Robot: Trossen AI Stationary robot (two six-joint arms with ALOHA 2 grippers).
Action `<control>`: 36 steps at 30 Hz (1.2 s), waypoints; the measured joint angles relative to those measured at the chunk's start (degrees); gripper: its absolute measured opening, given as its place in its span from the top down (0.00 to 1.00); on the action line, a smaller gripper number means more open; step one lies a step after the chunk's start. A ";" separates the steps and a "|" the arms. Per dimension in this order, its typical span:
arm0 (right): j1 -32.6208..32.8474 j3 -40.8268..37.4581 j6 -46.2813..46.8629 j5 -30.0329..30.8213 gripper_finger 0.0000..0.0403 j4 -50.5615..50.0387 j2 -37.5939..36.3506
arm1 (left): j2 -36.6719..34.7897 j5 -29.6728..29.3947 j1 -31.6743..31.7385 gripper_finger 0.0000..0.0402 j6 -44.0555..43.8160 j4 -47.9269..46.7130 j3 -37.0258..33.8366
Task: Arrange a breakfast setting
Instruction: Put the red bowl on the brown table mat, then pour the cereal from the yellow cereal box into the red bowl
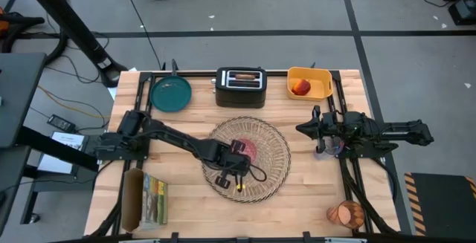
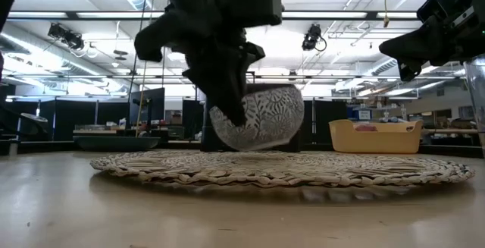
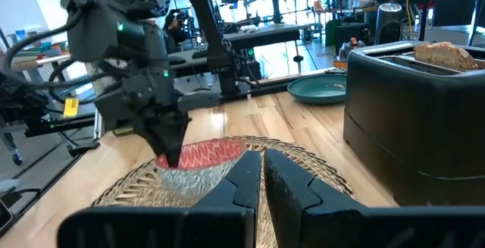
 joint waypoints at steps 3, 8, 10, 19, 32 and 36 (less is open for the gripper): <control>-0.02 -0.02 0.00 0.00 0.93 0.06 0.00 | 0.51 -0.01 -0.04 0.94 -0.08 0.98 -0.02; 0.00 0.00 0.02 0.00 0.93 0.60 0.04 | 0.92 -0.34 0.02 0.93 -0.24 1.58 -0.01; 0.00 0.00 0.00 0.02 0.93 0.80 0.19 | 0.92 -0.33 0.02 0.92 -0.42 1.73 -0.01; 0.00 0.00 0.00 0.00 0.93 1.57 0.22 | 0.92 -0.67 0.02 0.79 -0.86 2.72 -0.01; 0.00 0.00 0.00 0.00 0.93 1.55 0.22 | -5.04 -6.07 -1.72 0.67 -2.53 -0.37 0.56; -0.02 0.00 0.00 0.00 0.93 1.55 0.22 | -8.37 -5.06 -3.10 0.65 -5.90 -3.85 0.56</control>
